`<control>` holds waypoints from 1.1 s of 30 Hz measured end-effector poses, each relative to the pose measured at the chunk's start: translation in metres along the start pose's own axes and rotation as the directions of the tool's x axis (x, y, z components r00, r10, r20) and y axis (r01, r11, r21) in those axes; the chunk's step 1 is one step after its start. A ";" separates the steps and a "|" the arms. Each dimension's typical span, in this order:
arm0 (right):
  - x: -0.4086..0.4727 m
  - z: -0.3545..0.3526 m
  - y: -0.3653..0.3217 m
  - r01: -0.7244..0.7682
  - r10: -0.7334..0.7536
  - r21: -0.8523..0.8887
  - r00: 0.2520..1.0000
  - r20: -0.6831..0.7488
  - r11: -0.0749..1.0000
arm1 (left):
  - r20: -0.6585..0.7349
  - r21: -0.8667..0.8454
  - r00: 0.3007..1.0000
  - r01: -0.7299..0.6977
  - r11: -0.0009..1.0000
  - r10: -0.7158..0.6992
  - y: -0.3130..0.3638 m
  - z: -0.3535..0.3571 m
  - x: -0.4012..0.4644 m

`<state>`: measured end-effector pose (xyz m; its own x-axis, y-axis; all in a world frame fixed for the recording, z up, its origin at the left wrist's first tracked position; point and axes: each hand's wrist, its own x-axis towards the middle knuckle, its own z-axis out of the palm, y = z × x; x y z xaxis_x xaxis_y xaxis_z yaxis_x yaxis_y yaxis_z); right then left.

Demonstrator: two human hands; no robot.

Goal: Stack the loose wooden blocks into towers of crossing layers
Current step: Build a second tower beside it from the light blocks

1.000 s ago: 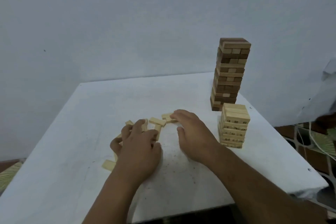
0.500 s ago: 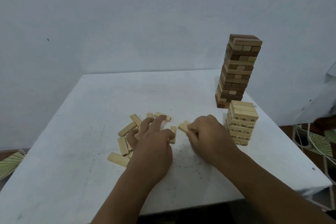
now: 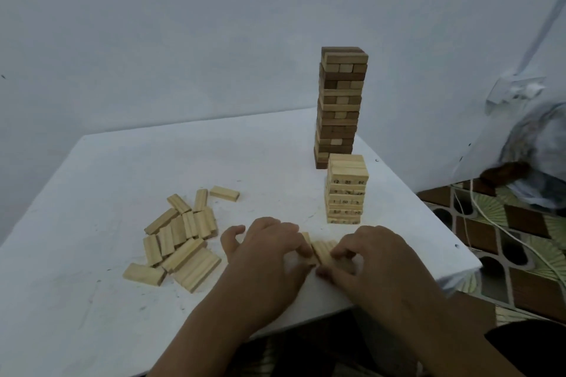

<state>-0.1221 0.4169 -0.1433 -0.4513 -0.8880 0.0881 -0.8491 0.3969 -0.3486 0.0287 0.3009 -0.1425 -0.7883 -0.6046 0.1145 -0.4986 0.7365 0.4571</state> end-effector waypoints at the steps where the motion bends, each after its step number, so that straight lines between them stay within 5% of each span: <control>1: -0.001 0.000 0.002 0.004 -0.004 0.011 1.000 0.015 1.000 | -0.001 -0.016 1.000 -0.017 1.000 0.017 0.000 0.001 0.000; 16: 0.014 -0.005 0.034 0.203 -0.236 0.306 0.969 0.076 0.930 | 0.043 -0.071 0.995 -0.083 0.994 0.087 -0.003 -0.002 0.003; 33: 0.026 -0.047 0.028 0.334 -0.285 0.363 0.941 -0.184 0.870 | -0.128 -0.186 0.959 -0.275 0.943 0.254 0.008 -0.026 0.022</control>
<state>-0.1705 0.4161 -0.1074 -0.2333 -0.9057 0.3540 -0.7899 -0.0358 -0.6122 0.0164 0.2854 -0.1136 -0.8361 -0.4311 0.3392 -0.1864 0.8049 0.5634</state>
